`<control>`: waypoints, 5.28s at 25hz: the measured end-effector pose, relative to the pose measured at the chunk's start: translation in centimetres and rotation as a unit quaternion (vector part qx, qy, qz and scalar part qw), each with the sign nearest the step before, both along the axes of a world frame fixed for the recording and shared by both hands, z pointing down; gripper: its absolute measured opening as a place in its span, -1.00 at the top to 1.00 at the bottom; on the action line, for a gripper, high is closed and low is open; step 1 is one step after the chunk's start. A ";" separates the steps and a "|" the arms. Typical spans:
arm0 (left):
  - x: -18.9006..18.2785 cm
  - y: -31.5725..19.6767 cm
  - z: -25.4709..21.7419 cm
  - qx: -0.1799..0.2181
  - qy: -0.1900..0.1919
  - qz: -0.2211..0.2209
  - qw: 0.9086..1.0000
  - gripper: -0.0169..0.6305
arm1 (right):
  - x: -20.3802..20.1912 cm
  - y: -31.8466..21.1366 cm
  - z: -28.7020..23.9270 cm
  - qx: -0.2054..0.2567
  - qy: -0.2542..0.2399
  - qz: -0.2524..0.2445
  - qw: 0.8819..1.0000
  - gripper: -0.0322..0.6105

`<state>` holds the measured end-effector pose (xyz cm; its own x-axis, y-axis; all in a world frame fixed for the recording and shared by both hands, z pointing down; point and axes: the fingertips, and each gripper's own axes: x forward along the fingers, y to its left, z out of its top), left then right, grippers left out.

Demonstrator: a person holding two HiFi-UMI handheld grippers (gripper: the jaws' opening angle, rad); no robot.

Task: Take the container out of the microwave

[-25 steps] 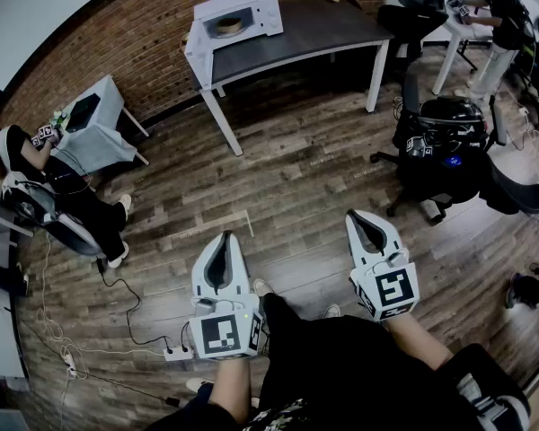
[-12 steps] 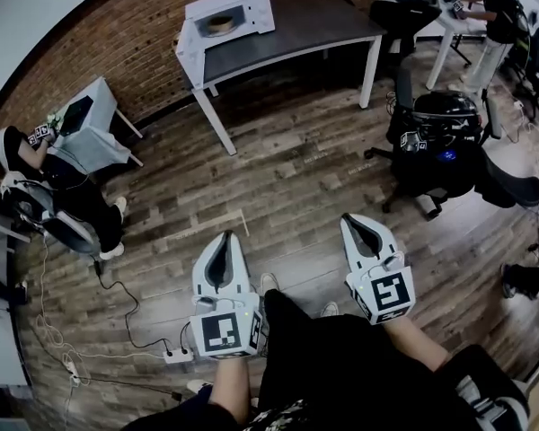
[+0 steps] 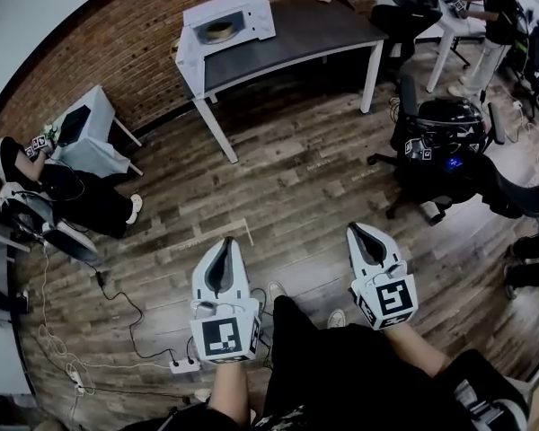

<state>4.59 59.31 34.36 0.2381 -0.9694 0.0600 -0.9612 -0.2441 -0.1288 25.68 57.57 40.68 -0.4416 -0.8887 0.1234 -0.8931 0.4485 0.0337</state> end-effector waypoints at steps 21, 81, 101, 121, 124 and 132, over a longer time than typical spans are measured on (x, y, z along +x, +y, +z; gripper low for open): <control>-15.6 -14.3 0.5 -0.001 0.024 0.022 0.999 0.92 | -17.0 -14.5 -2.9 0.037 0.041 0.000 0.998 0.70; -4.1 -49.8 -0.2 -0.017 0.028 -0.041 0.999 0.92 | -9.4 -53.8 -2.8 0.023 0.015 -0.090 0.996 0.70; -6.7 -65.0 2.7 -0.028 0.037 -0.030 0.998 0.92 | -12.8 -65.7 -2.2 -0.027 0.000 -0.137 0.990 0.70; -14.0 -80.8 1.5 -0.020 0.039 0.035 0.998 0.92 | -25.3 -81.6 -4.3 0.001 0.039 -0.158 0.987 0.70; -14.9 -83.1 2.3 -0.026 0.043 0.048 0.998 0.92 | -26.3 -83.0 -4.2 0.002 0.039 -0.152 0.988 0.70; -14.0 -86.2 5.2 -0.062 0.055 0.077 0.994 0.92 | -24.4 -85.2 -0.5 -0.044 0.066 -0.109 0.991 0.70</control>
